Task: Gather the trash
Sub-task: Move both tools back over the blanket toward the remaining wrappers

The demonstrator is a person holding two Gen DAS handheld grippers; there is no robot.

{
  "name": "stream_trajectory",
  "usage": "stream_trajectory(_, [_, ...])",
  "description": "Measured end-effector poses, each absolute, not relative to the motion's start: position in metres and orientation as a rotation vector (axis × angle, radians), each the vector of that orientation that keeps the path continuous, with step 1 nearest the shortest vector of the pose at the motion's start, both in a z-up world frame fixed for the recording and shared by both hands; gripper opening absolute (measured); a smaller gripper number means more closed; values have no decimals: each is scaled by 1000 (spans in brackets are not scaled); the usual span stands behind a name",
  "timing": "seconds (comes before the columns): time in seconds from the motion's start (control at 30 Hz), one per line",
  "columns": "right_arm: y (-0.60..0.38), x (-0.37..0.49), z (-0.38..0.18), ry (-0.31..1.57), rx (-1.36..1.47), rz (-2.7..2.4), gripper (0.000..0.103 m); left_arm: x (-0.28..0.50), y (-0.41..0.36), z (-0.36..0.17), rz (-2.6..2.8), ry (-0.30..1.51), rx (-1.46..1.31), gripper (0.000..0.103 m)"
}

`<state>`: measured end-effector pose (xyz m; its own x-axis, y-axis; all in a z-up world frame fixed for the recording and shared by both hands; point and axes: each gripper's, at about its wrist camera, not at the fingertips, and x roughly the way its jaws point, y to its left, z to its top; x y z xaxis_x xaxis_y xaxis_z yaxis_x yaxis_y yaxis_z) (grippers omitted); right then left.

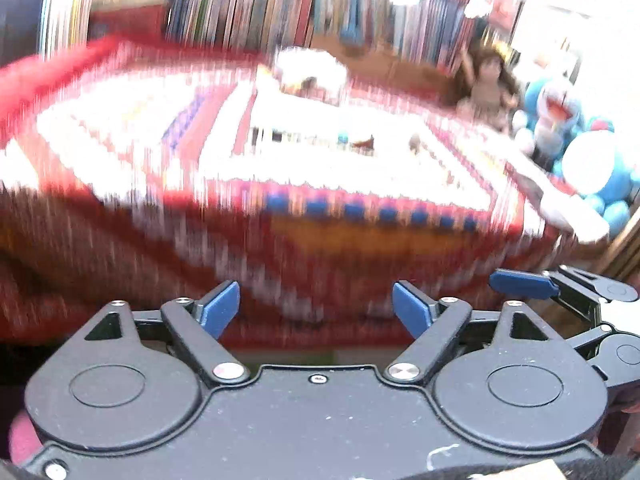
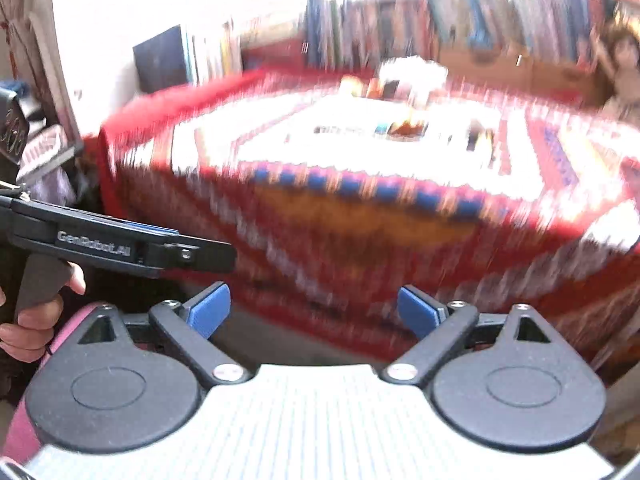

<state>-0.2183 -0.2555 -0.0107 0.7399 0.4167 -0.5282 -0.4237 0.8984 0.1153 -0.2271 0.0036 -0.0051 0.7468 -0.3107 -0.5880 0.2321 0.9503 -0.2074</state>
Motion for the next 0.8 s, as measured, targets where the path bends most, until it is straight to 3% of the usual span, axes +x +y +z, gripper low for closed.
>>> stream_trajectory(0.1, [-264, -208, 6, 503, -1, 411, 96, -214, 4, 18, -292, 566, -121, 95])
stream_trajectory(0.37, [-286, -155, 22, 428, 25, 272, 96, -153, 9, 32, -164, 426, -100, 101])
stream_trajectory(0.8, [-304, -47, 27, 444, 45, 92, 79, -42, -5, 0, -151, 498, -58, 101])
